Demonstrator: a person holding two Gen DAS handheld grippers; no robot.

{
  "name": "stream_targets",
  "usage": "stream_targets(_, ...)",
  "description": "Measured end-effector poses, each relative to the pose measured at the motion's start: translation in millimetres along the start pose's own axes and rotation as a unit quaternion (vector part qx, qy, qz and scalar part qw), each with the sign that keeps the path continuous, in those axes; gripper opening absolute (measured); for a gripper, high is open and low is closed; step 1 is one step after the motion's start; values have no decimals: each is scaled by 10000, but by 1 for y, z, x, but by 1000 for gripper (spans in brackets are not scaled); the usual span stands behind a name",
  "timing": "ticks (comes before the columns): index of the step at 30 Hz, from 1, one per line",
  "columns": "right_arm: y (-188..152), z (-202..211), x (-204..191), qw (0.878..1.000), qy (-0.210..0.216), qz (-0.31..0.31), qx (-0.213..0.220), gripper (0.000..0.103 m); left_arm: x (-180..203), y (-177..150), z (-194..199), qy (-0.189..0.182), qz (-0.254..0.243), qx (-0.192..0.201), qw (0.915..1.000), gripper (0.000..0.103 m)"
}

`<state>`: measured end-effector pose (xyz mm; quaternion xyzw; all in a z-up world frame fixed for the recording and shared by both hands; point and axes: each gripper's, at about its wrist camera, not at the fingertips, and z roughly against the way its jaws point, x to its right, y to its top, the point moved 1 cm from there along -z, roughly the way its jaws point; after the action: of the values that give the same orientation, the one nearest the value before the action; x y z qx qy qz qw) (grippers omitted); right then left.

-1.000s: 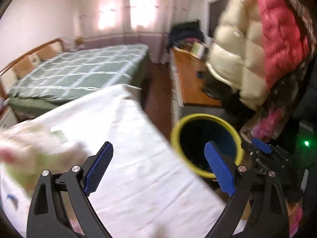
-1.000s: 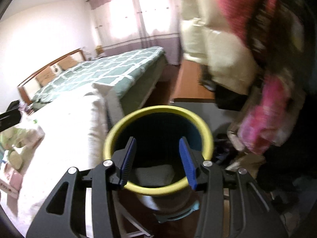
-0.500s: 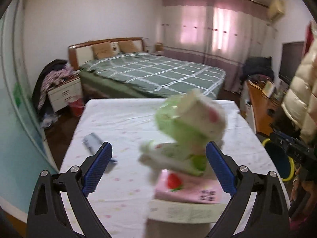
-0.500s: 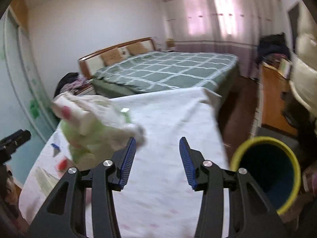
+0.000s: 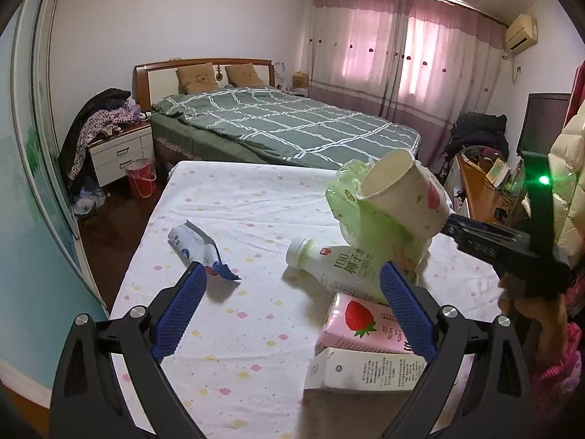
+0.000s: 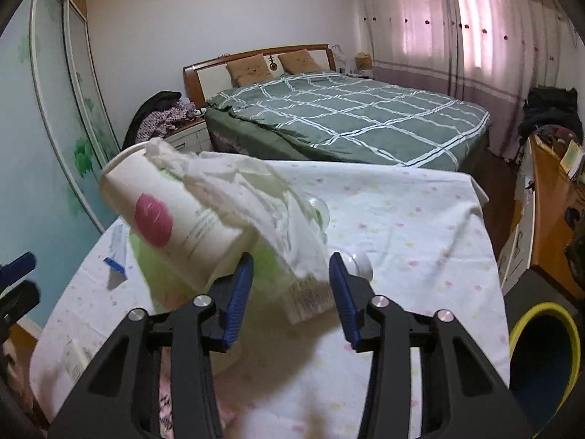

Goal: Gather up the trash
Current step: 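Lift the tissue paper with the right tool off the paper cup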

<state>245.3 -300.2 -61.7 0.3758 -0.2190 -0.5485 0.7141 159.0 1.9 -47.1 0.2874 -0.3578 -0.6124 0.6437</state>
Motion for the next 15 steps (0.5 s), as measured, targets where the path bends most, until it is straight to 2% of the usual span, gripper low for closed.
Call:
stream_targets(5,9,-12,1,10000,-16,65,-36,18,-3,0,3,1,-7,13,10000,94)
stream_targets(7,12,-11,2,10000,16,31,0,5,-4,-1,2,-8,-7,15,10000,94)
stream_targets(15,21,23,12,9991,34,-100,412,2,1,-1,0,-72,-55,-37,10000,95)
